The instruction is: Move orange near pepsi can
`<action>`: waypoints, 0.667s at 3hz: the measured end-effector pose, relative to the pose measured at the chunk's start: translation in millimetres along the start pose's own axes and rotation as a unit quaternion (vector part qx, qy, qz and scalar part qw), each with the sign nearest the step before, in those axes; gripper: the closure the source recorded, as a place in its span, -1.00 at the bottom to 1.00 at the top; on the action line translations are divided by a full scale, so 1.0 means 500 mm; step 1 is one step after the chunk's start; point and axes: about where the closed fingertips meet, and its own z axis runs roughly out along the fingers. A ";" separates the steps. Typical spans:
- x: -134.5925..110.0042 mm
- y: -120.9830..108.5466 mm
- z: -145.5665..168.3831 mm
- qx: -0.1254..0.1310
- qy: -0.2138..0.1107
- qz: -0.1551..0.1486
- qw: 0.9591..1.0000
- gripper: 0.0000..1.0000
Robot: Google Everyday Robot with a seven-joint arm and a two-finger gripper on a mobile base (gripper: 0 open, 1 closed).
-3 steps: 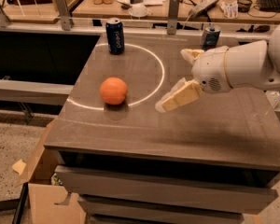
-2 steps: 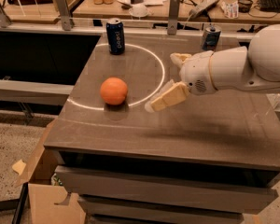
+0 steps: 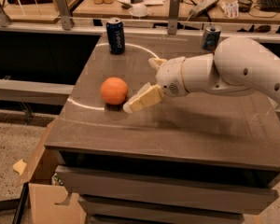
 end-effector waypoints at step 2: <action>-0.015 0.024 0.088 -0.033 -0.012 0.004 0.999 -0.65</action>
Offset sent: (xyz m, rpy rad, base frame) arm 0.0078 0.0650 -0.0235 0.0428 0.0498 0.0923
